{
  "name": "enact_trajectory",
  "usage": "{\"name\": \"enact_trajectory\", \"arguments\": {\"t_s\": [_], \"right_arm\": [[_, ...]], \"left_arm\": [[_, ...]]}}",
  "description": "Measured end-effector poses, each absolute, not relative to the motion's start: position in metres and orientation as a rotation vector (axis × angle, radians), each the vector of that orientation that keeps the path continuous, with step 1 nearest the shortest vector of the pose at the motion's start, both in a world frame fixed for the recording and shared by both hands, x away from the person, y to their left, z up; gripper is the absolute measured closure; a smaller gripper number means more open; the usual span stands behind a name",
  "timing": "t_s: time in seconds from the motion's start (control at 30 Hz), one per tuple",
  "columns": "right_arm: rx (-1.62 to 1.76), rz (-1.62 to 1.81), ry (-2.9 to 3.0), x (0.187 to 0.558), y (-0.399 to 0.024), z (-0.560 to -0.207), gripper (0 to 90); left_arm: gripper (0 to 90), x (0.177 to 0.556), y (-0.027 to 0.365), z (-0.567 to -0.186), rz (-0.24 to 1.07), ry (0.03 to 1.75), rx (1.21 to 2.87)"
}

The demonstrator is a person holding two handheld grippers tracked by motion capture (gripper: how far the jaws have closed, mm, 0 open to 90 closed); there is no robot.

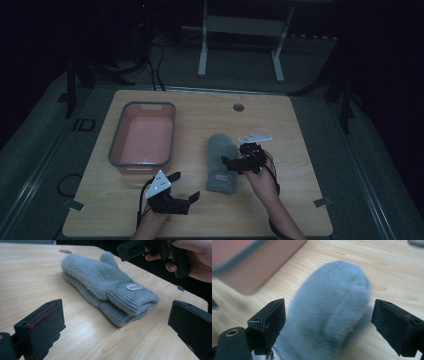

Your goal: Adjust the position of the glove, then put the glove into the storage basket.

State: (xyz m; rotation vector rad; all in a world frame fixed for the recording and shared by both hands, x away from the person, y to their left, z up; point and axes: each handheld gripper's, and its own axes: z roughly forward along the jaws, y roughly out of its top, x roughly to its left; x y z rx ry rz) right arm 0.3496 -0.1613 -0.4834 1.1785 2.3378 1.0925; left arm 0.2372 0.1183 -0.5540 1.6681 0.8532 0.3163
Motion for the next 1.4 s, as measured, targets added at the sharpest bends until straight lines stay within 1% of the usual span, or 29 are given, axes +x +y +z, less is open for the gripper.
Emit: {"name": "enact_trajectory", "arguments": {"t_s": [0.07, 0.2, 0.33, 0.4, 0.5, 0.67, 0.77, 0.8, 0.83, 0.93, 1.0, 1.03, 1.1, 1.13, 1.17, 1.2, 1.23, 1.33, 1.4], "right_arm": [[1.054, 1.032, 2.361, 0.352, -0.169, -0.483, 12.1], [1.001, 1.079, 2.377, 0.351, -0.188, -0.485, 14.5], [0.973, 1.174, 2.350, 0.343, -0.204, -0.489, 13.5], [0.980, 1.128, 2.409, 0.338, -0.206, -0.491, 13.6], [0.993, 1.109, 2.460, 0.331, -0.209, -0.493, 13.6], [1.045, 1.187, 2.379, 0.321, -0.218, -0.490, 13.2], [1.038, 1.208, 2.423, 0.320, -0.220, -0.492, 10.9], [1.041, 1.197, 2.434, 0.320, -0.219, -0.493, 10.9], [1.040, 1.185, 2.442, 0.320, -0.218, -0.495, 10.9], [1.029, 1.193, 2.455, 0.321, -0.216, -0.496, 10.9], [1.025, 1.154, 2.463, 0.323, -0.214, -0.498, 10.9], [1.032, 1.137, 2.470, 0.325, -0.213, -0.499, 11.0], [1.062, 1.143, 2.468, 0.329, -0.212, -0.499, 17.1], [1.075, 1.130, 2.466, 0.331, -0.211, -0.499, 17.6], [1.094, 1.113, 2.459, 0.334, -0.211, -0.499, 22.9], [1.094, 1.113, 2.459, 0.334, -0.211, -0.499, 22.9], [1.114, 1.138, 2.453, 0.337, -0.210, -0.498, 30.2], [1.118, 1.134, 2.452, 0.343, -0.206, -0.497, 42.2], [1.149, 1.131, 2.465, 0.348, -0.203, -0.499, 44.6]], "left_arm": [[0.9, 0.236, 0.115, -0.552, 0.311, 0.872, 1.683], [0.9, 0.237, 0.114, -0.549, 0.316, 0.888, 1.702], [0.9, 0.244, 0.114, -0.545, 0.241, 0.915, 1.686], [0.9, 0.246, 0.114, -0.541, 0.219, 0.914, 1.684], [0.9, 0.250, 0.111, -0.535, 0.239, 0.896, 1.708], [0.9, 0.260, 0.102, -0.525, 0.268, 0.869, 1.769], [0.9, 0.268, 0.093, -0.517, 0.300, 0.841, 1.809], [2.2, 0.270, 0.091, -0.514, 0.311, 0.835, 1.810], [6.9, 0.273, 0.090, -0.512, 0.319, 0.833, 1.805], [7.9, 0.281, 0.088, -0.507, 0.326, 0.838, 1.805], [13.5, 0.291, 0.086, -0.500, 0.339, 0.839, 1.808], [14.3, 0.295, 0.085, -0.499, 0.338, 0.836, 1.815], [14.5, 0.304, 0.081, -0.499, 0.350, 0.863, 1.841], [15.1, 0.309, 0.079, -0.500, 0.346, 0.878, 1.851], [15.3, 0.313, 0.077, -0.501, 0.344, 0.903, 1.866], [16.4, 0.313, 0.077, -0.501, 0.344, 0.903, 1.866], [17.6, 0.322, 0.073, -0.504, 0.351, 0.961, 1.922], [17.9, 0.335, 0.064, -0.509, 0.325, 1.017, 2.010], [17.9, 0.343, 0.060, -0.514, 0.291, 1.037, 2.036]]}}
